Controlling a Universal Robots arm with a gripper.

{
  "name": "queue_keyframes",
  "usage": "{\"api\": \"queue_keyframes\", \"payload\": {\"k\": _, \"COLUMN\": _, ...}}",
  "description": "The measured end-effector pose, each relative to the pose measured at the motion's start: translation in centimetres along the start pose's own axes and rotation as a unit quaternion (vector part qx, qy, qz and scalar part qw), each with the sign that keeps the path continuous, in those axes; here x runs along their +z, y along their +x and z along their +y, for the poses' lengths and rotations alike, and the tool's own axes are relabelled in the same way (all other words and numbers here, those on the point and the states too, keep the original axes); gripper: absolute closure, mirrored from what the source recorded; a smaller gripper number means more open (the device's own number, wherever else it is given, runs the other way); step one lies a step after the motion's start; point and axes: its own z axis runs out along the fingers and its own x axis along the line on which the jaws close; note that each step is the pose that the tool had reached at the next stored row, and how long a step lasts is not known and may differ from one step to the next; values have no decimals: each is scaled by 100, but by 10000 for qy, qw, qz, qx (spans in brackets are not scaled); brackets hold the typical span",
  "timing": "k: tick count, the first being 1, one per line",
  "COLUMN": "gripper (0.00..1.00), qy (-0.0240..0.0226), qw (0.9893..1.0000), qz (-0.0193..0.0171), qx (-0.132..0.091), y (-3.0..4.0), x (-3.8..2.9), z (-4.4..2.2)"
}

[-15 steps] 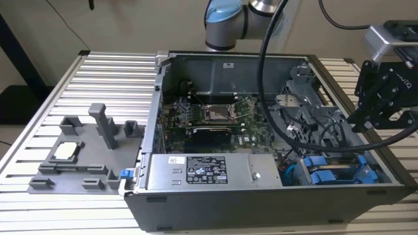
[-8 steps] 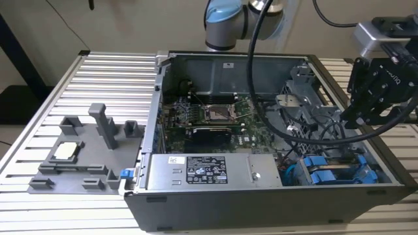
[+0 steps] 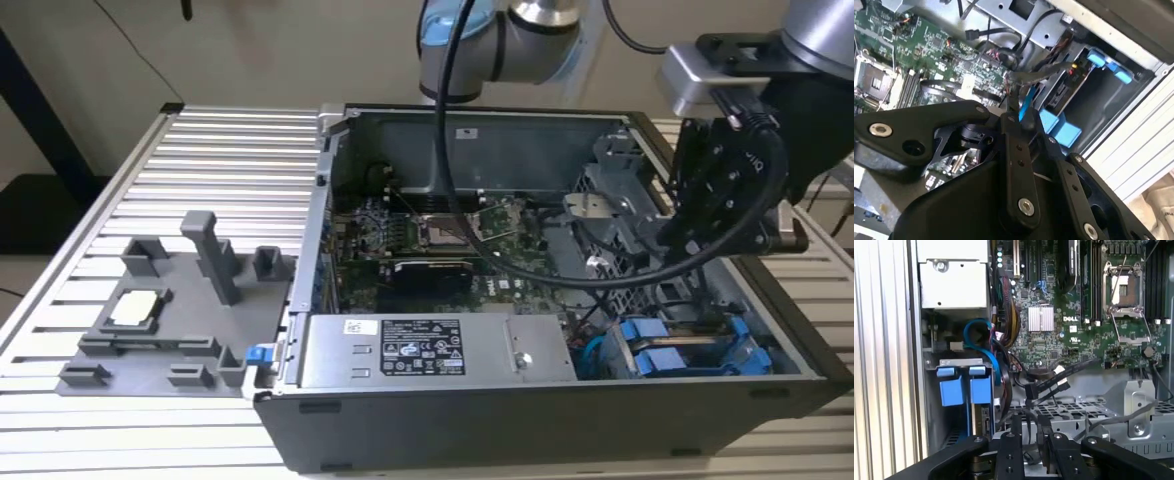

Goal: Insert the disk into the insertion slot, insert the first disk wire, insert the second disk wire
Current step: 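Insert the second disk wire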

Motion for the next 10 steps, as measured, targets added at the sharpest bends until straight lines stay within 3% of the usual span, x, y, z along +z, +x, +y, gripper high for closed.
{"api": "queue_keyframes", "payload": {"k": 10, "gripper": 73, "qy": 45, "qw": 10000, "qz": 0, "qx": -51, "y": 10, "x": 1, "z": 299}}
